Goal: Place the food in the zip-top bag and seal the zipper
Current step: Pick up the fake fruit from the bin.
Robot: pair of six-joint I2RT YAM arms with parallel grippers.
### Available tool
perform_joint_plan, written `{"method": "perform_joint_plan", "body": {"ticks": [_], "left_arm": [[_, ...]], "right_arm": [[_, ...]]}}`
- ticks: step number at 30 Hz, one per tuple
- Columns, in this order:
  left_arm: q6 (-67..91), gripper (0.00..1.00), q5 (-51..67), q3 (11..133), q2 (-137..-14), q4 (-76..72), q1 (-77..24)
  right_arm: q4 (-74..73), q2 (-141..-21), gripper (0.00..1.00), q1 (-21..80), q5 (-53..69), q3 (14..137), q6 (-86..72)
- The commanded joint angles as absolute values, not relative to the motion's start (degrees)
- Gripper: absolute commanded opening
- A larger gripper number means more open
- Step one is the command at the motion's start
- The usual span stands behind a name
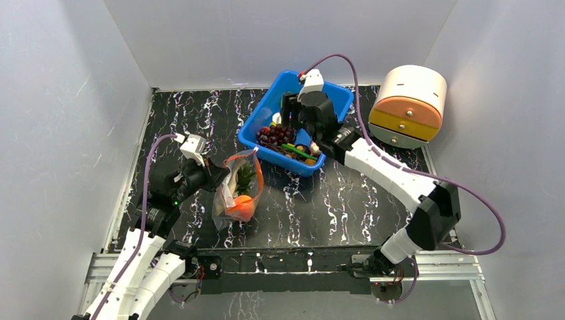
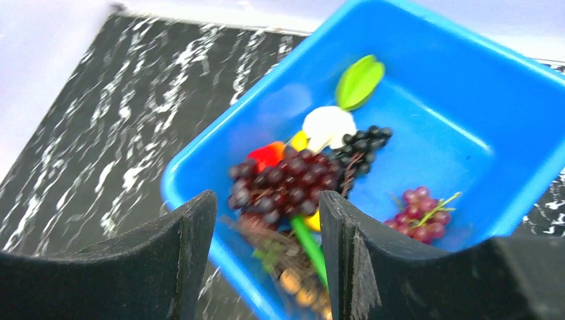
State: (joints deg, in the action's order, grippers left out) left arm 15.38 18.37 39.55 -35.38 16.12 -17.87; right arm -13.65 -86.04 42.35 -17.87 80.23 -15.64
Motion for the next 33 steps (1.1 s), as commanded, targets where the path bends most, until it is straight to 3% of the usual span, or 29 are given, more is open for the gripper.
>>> {"method": "perform_joint_plan", "body": {"ticks": [1,10,19,22,28,33], "left_arm": [[14.4,0.0,19.8,40.0,-34.1,13.7,-17.9],[16.9,0.0,22.4,41.7,-33.9,11.5,-17.9],[15.4,0.0,21.0,39.1,-33.6,9.3,-18.4],[13.5,0.0,21.4,39.4,-34.6,10.0,-19.3],[13.0,0.0,18.5,39.2,-33.4,9.9,-19.6],[12.8,0.0,18.1,39.3,-32.4,10.3,-19.7]], "right_arm": [[-3.6,-91.9,0.57,37.2,-20.8,80.7,-16.8],[-3.8,-109.8,0.79,29.8,-17.6,94.2,-19.8],[0.5,-125.4,0.89,28.8,-22.7,106.2,-21.7],[1.0,-130.2,0.98,28.7,-19.8,110.6,-22.0],[2.5,-135.9,0.96,27.9,-20.4,115.9,-21.7],[3.7,-138.7,0.84,27.1,-18.5,115.9,-19.2]]}}
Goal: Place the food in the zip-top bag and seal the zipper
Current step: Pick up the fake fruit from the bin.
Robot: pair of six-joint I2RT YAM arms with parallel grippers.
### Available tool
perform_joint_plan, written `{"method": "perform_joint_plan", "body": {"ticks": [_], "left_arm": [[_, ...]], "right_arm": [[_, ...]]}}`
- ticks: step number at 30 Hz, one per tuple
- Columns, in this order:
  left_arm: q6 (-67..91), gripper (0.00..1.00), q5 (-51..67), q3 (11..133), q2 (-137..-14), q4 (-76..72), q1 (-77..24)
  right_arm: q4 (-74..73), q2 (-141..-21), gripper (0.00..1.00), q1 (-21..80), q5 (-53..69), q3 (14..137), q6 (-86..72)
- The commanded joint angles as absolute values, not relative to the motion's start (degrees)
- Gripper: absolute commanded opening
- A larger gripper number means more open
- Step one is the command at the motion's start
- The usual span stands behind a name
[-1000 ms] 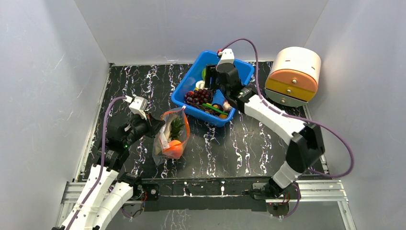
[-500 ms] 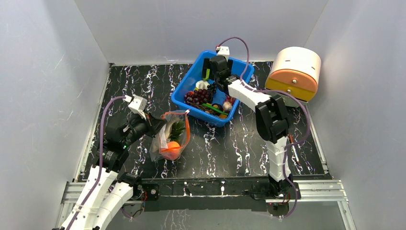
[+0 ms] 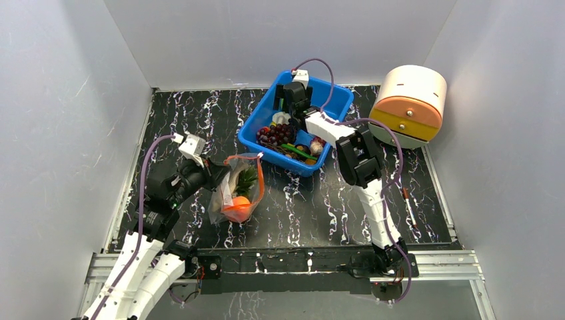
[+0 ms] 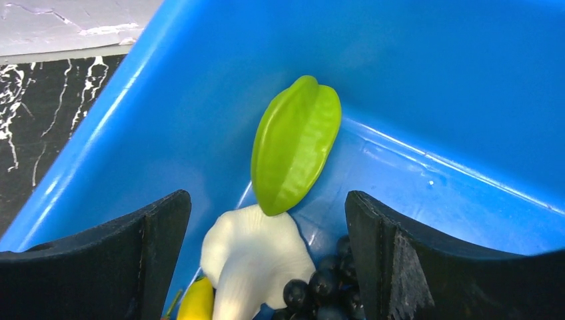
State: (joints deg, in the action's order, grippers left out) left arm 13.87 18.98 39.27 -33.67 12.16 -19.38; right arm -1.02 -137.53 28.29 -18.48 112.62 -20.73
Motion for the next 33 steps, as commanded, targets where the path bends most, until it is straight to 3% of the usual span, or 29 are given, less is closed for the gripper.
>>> {"method": "perform_joint_plan", "body": {"ticks": [1,9,19,33], "left_arm": [[12.8,0.0,18.0,39.3,-32.2,10.3,-19.7],[12.7,0.0,16.5,39.4,-32.2,10.9,-20.3],[12.3,0.0,13.5,39.9,-31.7,12.0,-20.3],[12.1,0.0,12.7,40.0,-32.1,12.4,-20.4]], "right_arm": [[3.4,-139.1,0.82,26.9,-18.3,116.2,-19.5],[0.6,-144.9,0.78,25.7,-16.8,123.3,-21.4],[0.0,-148.5,0.65,25.0,-14.9,127.4,-22.5],[-0.5,-148.5,0.61,24.8,-15.3,127.5,-24.2]]}}
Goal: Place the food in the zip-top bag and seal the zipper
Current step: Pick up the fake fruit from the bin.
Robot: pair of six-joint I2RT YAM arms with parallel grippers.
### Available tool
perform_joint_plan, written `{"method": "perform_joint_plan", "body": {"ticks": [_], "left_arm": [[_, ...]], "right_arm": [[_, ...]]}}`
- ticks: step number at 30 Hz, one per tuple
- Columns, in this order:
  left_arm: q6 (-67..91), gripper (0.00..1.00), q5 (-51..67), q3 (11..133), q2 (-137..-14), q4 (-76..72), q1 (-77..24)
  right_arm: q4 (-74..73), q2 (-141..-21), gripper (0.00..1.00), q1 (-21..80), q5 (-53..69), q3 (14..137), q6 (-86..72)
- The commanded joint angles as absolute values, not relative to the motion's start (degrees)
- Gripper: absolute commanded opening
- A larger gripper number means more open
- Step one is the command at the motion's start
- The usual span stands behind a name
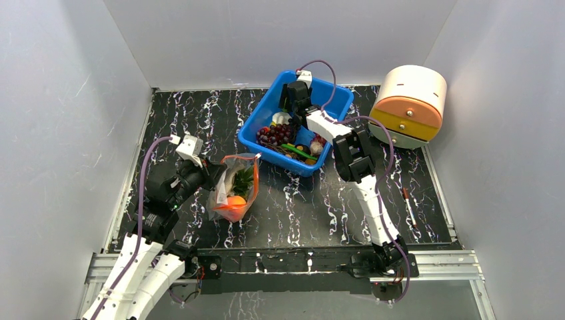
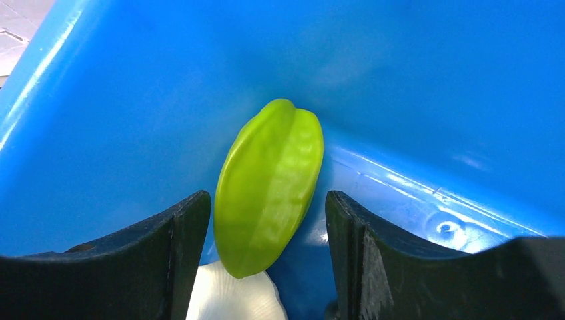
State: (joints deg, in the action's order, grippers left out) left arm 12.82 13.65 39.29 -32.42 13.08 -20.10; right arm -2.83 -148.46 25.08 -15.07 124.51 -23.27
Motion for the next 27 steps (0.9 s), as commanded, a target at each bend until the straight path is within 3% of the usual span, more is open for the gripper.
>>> {"method": "perform_joint_plan", "body": {"ticks": [1,17,24,27], "left_arm": [[12.1,0.0,12.9,40.0,-32.1,12.4,-20.3],[12.2,0.0,12.5,39.7,-30.0,12.3,-20.3],[12.2,0.0,12.3,39.4,-29.2,12.0,-20.3],[11.9,0.0,12.5,39.3,-28.7,11.9,-20.3]], "right_arm": [[-0.3,-148.4,0.6,24.8,-15.3,127.7,-24.3],[-1.7,-149.7,0.67,23.8,-14.9,128.9,-29.4],[0.0,-151.8,0.63,23.2,-11.8,129.8,-31.1],[0.8,-152.1,0.57,22.8,-10.1,129.3,-33.2]]}}
